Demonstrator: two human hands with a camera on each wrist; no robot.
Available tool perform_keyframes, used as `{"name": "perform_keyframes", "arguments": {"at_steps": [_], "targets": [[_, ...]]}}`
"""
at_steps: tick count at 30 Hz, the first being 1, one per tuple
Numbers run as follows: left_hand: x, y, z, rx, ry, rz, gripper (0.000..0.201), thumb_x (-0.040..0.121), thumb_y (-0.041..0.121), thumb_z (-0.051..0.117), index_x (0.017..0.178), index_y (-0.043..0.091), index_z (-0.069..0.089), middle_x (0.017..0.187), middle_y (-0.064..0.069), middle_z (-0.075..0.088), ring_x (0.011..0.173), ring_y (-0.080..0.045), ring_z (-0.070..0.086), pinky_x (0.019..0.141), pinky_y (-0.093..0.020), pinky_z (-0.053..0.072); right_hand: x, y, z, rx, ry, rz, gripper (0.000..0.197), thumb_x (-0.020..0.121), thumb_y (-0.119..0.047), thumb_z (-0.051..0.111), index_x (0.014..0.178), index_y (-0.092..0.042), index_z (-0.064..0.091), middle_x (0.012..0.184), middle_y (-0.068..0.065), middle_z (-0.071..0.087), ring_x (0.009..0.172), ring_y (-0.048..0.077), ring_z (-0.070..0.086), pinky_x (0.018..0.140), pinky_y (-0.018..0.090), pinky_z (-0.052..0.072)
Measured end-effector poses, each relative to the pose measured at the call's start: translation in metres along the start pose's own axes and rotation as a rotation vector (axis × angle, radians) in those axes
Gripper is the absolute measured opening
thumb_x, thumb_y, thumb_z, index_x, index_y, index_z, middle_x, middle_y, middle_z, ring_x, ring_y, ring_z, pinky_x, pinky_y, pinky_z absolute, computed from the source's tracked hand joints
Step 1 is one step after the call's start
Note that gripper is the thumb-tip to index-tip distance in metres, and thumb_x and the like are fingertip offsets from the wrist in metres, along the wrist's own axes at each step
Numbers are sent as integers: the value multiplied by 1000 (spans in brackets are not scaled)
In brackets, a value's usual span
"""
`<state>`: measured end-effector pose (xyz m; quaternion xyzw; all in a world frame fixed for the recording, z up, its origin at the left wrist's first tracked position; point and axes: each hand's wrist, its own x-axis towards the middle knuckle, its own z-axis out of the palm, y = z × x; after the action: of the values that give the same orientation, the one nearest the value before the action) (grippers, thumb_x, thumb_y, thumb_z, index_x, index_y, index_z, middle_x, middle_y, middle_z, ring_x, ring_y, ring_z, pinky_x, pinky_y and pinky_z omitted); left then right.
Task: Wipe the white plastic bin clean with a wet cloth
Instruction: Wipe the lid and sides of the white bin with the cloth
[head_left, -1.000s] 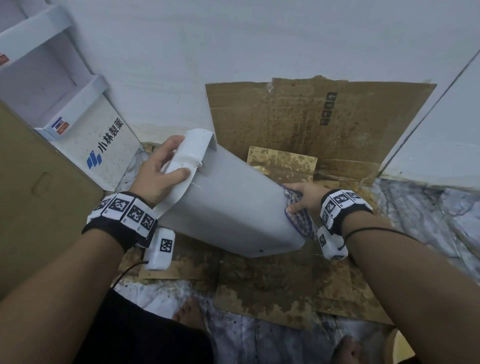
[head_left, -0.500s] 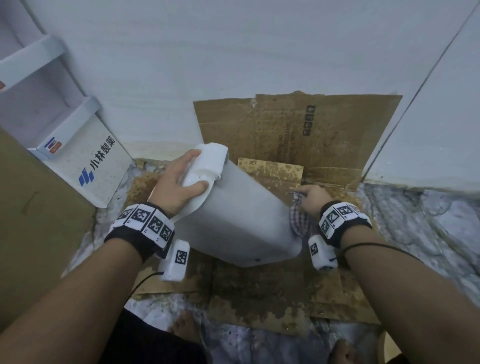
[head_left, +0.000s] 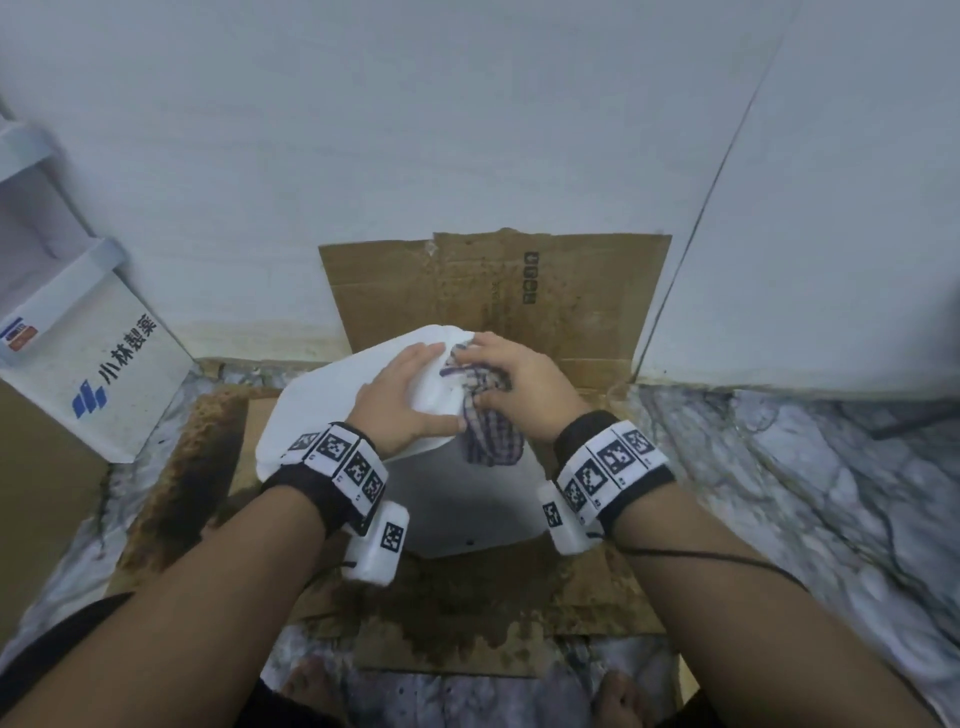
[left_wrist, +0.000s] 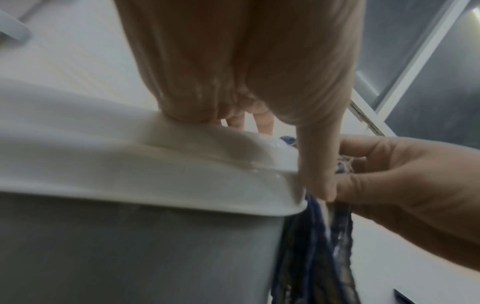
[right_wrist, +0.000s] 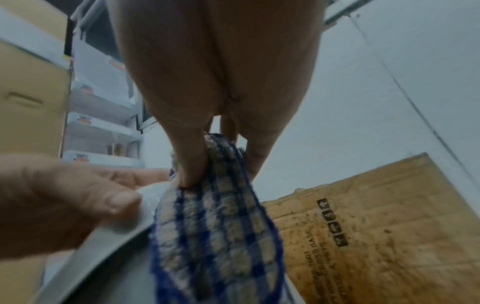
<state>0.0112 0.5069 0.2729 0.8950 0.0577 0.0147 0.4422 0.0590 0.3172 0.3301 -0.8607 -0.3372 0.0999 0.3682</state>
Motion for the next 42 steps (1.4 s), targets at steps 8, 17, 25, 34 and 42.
{"name": "perform_keyframes", "arguments": {"at_steps": [8, 17, 25, 34, 42], "targets": [[4, 39, 38, 186, -134, 8, 99, 73, 41, 81, 152, 36, 22, 163, 9, 10, 150, -14, 7, 118, -55, 5, -45, 43, 8, -182, 182, 33, 53, 81, 8, 58, 128, -15, 63, 150, 7, 40, 140, 24, 34, 112, 16, 14], [13, 65, 85, 340, -208, 22, 99, 76, 38, 79, 153, 34, 17, 164, 8, 6, 150, -15, 3, 118, -54, 2, -75, 75, 4, -150, 195, 257, 41, 88, -2, 58, 127, -14, 62, 148, 0, 32, 131, 13, 31, 106, 14, 15], [13, 94, 146, 439, -307, 23, 87, 84, 41, 70, 154, 28, 20, 164, 4, 5, 151, -18, 0, 119, -52, 1, -98, 88, -55, 0, 114, 470, 34, 82, 3, 63, 105, -21, 72, 115, -2, 65, 93, 6, 57, 71, 14, 43], [9, 90, 124, -162, -305, -10, 78, 51, 41, 83, 122, 29, 55, 124, 0, 63, 119, -24, 56, 109, -52, 38, -54, 79, -64, 300, 374, 404, 29, 85, -19, 72, 93, -27, 44, 105, 9, 66, 98, 25, 65, 85, 45, 56], [-18, 22, 43, 94, 81, -14, 59, 78, 16, 78, 133, 23, 56, 141, 0, 52, 132, -18, 44, 113, -33, 29, -36, 74, -23, -589, -27, 510, 43, 92, -40, 53, 133, -27, 54, 153, 7, 31, 137, 36, 30, 110, 49, 27]]}}
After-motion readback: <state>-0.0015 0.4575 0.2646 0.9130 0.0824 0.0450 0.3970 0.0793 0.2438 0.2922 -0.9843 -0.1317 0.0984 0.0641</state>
